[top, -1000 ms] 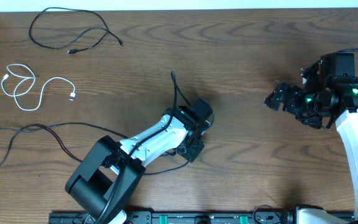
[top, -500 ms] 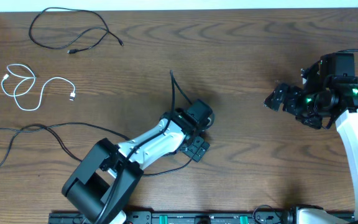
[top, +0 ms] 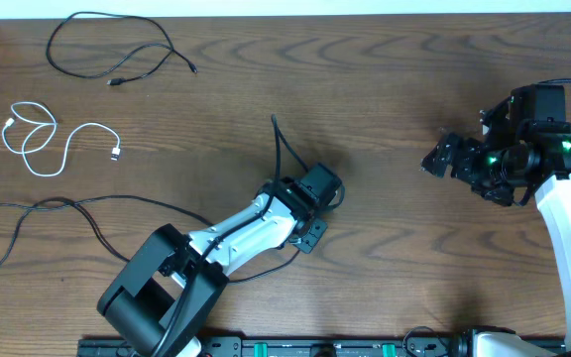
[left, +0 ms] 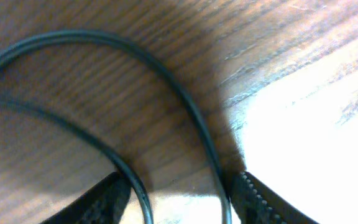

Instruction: Untangle cables

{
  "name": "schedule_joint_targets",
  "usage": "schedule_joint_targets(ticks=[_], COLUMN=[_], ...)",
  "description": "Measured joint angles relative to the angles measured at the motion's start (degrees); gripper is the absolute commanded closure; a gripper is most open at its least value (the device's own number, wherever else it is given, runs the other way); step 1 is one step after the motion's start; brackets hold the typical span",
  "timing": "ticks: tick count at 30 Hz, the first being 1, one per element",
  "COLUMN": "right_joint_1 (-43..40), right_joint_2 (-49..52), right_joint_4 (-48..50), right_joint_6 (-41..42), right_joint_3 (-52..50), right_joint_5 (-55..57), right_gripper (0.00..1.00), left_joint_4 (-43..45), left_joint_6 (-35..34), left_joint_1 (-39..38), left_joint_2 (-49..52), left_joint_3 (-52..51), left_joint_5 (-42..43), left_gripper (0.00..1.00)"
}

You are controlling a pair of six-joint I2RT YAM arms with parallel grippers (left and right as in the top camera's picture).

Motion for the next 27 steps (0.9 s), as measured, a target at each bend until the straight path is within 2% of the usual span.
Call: schedule_joint_targets(ticks=[2, 6, 9, 17, 22, 27], right_joint_1=[0.0, 0.0, 0.0, 0.0, 0.0, 0.0], right_joint_2=[0.0, 0.0, 0.0, 0.0, 0.0, 0.0], right_joint_4=[0.0, 0.0, 0.0, 0.1, 0.2, 0.2], right_joint_6=[0.0, -0.1, -0.2, -0.3, -0.3, -0.3], right_joint_3=[0.0, 0.0, 0.0, 0.0, 0.0, 0.0], right_joint_5=[0.0, 0.0, 0.0, 0.0, 0.0, 0.0], right_gripper=[0.01, 0.01, 0.01, 0.01, 0.01, 0.01], left_joint_4=[0.0, 0.0, 0.0, 0.0, -0.3, -0.5], left_joint_6=[-0.8, -1.7, -2.2, -9.6, -16.3, -25.8], left_joint_1=[0.0, 0.0, 0.3, 4.3, 9.6, 14.2], left_joint_2=[0.0, 0.0, 0.0, -0.2, -1.6, -7.0], left_joint_3=[0.0, 0.0, 0.0, 0.0, -1.1, -1.7], left_joint_5=[-0.1, -0.3, -0.5, -0.6, -1.6, -2.4], left_gripper=[0.68, 0.92, 0.92, 0.92, 0.93, 0.93])
